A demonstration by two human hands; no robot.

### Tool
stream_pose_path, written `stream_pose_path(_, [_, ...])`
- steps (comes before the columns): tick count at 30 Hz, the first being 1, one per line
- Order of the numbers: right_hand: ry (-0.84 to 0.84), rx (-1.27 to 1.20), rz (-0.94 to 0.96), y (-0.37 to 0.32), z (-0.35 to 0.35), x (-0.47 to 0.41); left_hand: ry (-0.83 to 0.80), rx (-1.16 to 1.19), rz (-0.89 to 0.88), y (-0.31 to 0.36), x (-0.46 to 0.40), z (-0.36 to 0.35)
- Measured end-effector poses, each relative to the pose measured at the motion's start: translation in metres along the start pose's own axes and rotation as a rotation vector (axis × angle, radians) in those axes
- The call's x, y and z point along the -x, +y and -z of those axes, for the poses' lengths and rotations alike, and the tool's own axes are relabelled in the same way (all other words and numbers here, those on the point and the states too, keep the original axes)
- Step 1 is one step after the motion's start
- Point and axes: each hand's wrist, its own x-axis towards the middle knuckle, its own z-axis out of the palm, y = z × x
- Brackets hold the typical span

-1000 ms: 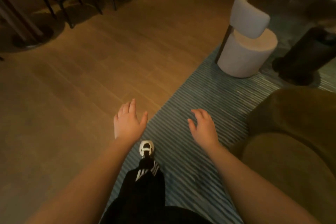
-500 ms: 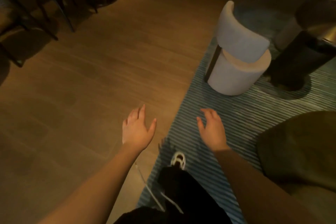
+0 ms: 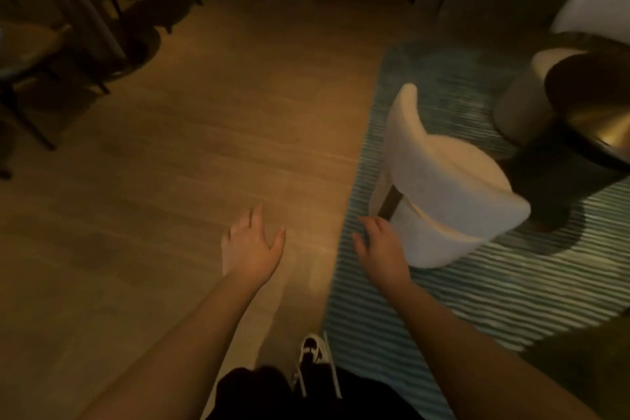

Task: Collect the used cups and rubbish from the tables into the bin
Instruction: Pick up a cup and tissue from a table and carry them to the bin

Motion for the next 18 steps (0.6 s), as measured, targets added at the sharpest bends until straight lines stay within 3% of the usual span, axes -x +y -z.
stream_pose_path(9, [0.049,0.008,-0.018,-0.023,0.025,-0.283,-0.003,0.062,-0.045,0.049,-0.291,0.016])
stream_pose_path(18, [0.161,0.057,-0.103,-0.039,0.029,-0.632,-0.025,0.068,-0.161,0.095,-0.651,0.018])
